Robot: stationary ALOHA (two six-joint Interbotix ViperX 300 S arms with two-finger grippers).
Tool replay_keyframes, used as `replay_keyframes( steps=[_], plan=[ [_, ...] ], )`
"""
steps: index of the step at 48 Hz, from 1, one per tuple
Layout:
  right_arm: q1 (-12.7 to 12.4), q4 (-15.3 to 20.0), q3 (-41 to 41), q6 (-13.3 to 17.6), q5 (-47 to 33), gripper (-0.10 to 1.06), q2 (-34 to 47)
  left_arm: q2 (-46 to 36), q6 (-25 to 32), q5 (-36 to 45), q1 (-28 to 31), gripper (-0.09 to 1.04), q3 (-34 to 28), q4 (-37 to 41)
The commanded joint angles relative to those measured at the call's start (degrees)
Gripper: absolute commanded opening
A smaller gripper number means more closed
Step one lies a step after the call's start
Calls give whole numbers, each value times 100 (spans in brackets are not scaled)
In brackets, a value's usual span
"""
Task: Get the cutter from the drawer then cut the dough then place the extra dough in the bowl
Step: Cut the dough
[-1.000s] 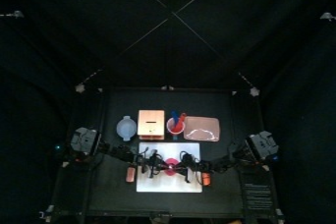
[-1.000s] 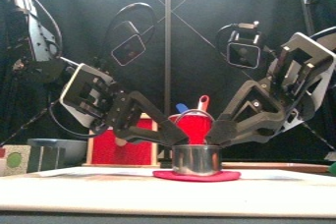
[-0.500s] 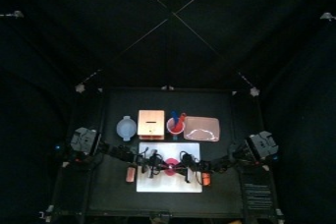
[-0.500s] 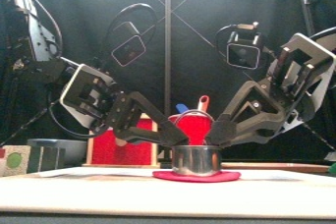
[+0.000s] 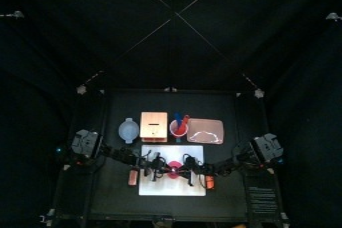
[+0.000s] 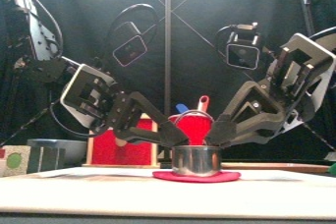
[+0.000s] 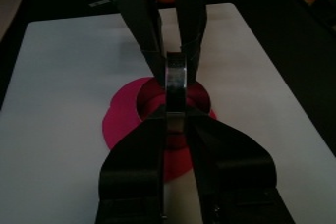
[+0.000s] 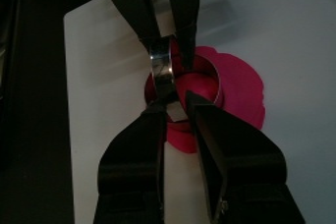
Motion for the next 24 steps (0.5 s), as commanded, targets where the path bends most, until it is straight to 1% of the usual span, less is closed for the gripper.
replay_keyframes(
  steps=[1, 10, 24],
  plan=[
    [-202, 44, 62, 88, 422, 52, 483, 334, -141, 378, 44, 52, 97, -35],
    [-211, 44, 44, 79, 422, 52, 483, 308, -132, 387, 44, 52, 88, -35],
    [-202, -105, -79, 79, 413, 54, 290, 158, -97, 378, 44, 53, 88, -35]
  ],
)
